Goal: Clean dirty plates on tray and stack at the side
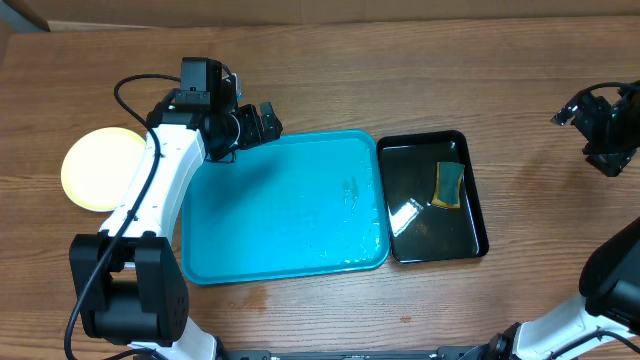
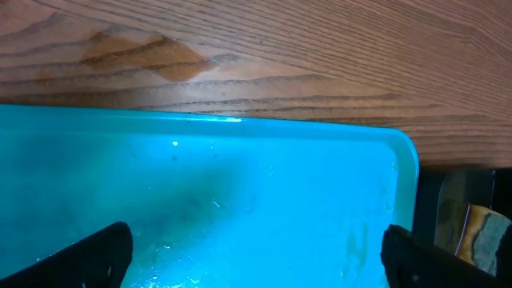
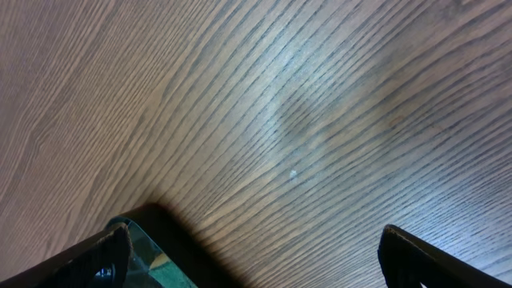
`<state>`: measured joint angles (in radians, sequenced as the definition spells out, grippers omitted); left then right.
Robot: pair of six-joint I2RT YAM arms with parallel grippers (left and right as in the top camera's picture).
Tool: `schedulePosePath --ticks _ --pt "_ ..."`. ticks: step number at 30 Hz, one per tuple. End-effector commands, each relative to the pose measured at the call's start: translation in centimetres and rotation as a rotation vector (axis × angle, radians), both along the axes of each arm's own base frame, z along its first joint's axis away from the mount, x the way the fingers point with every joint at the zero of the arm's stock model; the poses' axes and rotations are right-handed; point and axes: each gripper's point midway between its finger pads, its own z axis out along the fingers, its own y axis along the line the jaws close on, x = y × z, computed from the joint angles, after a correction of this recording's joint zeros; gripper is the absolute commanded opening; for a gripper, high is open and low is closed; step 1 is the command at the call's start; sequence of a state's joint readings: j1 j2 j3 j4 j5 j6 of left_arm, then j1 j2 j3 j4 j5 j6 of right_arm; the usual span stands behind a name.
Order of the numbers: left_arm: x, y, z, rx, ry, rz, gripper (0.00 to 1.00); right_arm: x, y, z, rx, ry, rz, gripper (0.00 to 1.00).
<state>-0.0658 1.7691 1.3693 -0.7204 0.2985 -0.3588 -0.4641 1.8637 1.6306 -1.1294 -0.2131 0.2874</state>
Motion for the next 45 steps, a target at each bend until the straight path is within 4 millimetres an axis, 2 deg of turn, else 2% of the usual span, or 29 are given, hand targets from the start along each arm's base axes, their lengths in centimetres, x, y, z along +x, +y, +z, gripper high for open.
schedulePosePath --ticks 1,5,9,12,16,21,24,28,33,39,42,45 --pt "-0.1 0.1 0.3 0.018 -0.015 -0.016 1.00 0.1 0.3 4.4 -0.047 -0.106 0.005 1.00" --pt "-0.1 0.1 0.3 0.018 -0.015 -0.016 1.00 -0.5 1.2 8.4 -0.092 -0.201 0.018 1.00" --pt "-0.1 0.1 0.3 0.018 -0.015 -0.016 1.00 -1.4 3.6 13.0 -0.138 -0.314 0.067 1.00" --pt "-0.1 0.1 0.3 0.018 -0.015 -0.016 1.00 -2.1 6.8 16.3 -0.163 -0.404 0.138 1.00" --pt "-0.1 0.1 0.3 0.018 -0.015 -0.016 1.00 -4.1 12.1 20.7 -0.179 -0.538 0.261 1.00" --pt "-0.1 0.1 0.3 0.018 -0.015 -0.016 1.00 -8.0 18.0 25.4 -0.173 -0.704 0.416 1.00" --pt "-0.1 0.1 0.3 0.018 -0.015 -0.016 1.00 -11.0 19.9 27.9 -0.169 -0.802 0.473 1.00" --pt "-0.1 0.1 0.3 0.018 -0.015 -0.016 1.00 -14.8 20.7 30.4 -0.175 -0.908 0.502 1.00" --pt "-0.1 0.1 0.3 0.018 -0.015 -0.016 1.00 -18.9 18.8 33.0 -0.349 -1.035 0.491 1.00" --pt "-0.1 0.1 0.3 0.018 -0.015 -0.016 1.00 -23.8 18.4 35.6 -0.514 -1.269 0.527 1.00" --pt "-0.1 0.1 0.3 0.018 -0.015 -0.016 1.00 -25.4 18.0 35.6 -0.592 -1.374 0.503 1.00" --pt "-0.1 0.1 0.3 0.018 -0.015 -0.016 1.00 -25.8 17.6 34.5 -0.652 -1.438 0.466 1.00"
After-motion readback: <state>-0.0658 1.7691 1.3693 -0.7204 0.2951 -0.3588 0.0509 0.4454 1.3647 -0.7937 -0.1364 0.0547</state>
